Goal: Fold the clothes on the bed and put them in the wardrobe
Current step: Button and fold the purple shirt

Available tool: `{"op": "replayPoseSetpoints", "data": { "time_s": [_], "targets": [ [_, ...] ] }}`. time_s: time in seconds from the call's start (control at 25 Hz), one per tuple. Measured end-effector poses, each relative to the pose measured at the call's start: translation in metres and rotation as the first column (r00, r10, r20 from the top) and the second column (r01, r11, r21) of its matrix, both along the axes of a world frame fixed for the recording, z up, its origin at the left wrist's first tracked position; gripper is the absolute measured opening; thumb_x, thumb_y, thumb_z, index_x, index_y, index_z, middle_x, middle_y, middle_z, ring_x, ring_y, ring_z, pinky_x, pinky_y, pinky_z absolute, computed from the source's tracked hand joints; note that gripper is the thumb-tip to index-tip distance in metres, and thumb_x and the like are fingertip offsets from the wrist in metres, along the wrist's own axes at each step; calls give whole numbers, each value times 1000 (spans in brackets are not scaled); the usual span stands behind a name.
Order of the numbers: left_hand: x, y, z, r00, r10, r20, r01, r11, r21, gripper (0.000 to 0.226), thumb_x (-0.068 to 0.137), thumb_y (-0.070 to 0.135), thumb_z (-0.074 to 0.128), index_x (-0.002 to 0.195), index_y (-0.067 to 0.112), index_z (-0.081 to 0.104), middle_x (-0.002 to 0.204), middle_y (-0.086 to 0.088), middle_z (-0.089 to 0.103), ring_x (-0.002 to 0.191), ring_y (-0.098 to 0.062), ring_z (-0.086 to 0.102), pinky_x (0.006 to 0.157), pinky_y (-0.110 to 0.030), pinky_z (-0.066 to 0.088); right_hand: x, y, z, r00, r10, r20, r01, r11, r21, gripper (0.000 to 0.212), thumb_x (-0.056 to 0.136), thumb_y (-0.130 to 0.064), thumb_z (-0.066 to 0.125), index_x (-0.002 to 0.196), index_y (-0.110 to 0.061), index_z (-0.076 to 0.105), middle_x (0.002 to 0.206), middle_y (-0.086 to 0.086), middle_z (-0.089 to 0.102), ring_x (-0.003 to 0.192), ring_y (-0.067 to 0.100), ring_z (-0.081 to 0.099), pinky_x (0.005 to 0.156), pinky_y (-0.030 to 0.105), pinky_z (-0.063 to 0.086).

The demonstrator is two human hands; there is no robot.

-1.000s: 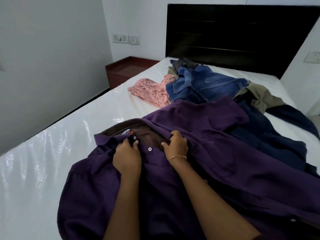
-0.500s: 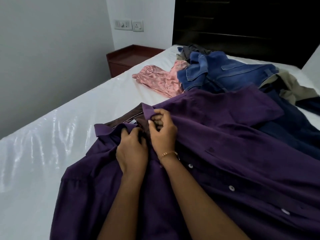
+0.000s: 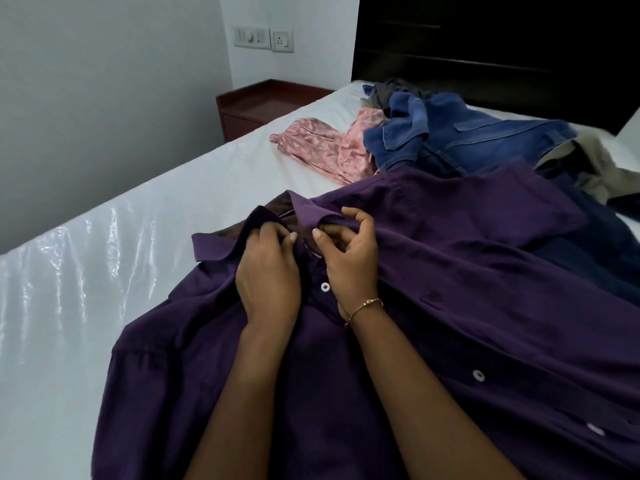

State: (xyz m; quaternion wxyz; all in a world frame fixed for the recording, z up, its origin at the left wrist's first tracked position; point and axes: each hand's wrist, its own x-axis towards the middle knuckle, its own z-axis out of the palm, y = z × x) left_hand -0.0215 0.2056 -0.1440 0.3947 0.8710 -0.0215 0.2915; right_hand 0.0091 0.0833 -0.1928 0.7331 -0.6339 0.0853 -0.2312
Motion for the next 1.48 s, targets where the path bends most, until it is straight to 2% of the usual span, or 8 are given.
{"op": "replayPoseSetpoints", "data": {
  "time_s": [0.16,0.32,0.44,0.6,0.8,1.0,1.36,1.48],
  "targets": [
    [-9,-4,16,988,-139,70,153,945,-290,5,99,13,69,98,17,71,85,6,71,72,-8,65,71,-25,52,-3,-3,8,998,53,-22,-48,985,165,61,119,13,77,170,-9,54,102,-8,89,91,5,80,80,11,71],
    [-17,-9,20,981,-195,-21,156,842,-516,13,94,8,75,96,21,77,84,2,77,76,-6,71,78,-23,58,-1,-13,10,996,79,-43,-59,938,343,64,121,18,71,175,-11,52,107,-3,92,95,10,84,75,15,79],
    [-14,-7,17,978,-191,-81,128,865,-486,14,91,11,78,94,24,79,81,6,76,73,-1,68,79,-29,60,-6,-17,14,992,125,2,-113,886,450,66,120,19,70,171,-20,55,105,-3,90,98,11,85,79,20,82],
    [-7,-1,9,990,-133,-55,125,984,-127,18,85,12,73,93,27,80,87,14,69,77,1,62,82,-32,56,-6,-23,21,995,-61,76,47,984,172,58,119,16,74,170,-5,57,116,4,88,97,4,79,98,29,70],
    [-9,-5,15,974,-222,-44,202,941,-273,16,95,8,68,99,20,78,94,13,75,92,1,68,87,-23,54,-17,-6,24,984,-41,174,93,949,-302,57,112,10,88,162,2,63,127,19,90,104,20,87,101,55,83],
    [-12,-5,13,953,-280,-117,195,861,-470,19,99,4,65,97,19,77,94,8,78,90,-6,73,84,-24,58,-18,6,17,999,35,3,-32,945,-325,72,103,14,91,163,-5,56,128,20,84,108,24,86,110,58,85],
    [-9,-4,9,931,-312,-188,153,803,-576,19,94,4,74,107,15,67,95,-2,73,82,-5,67,82,-29,57,-14,1,14,993,-59,-107,51,996,-74,46,110,7,91,149,-7,71,121,21,95,94,5,84,109,49,77],
    [-9,-3,9,930,-314,-194,151,804,-575,18,93,5,76,105,13,65,92,-3,72,80,-5,66,79,-27,57,-16,0,14,993,-34,-109,19,991,-133,43,109,3,95,146,-6,74,119,19,96,101,16,89,104,43,75]
  ]
}}
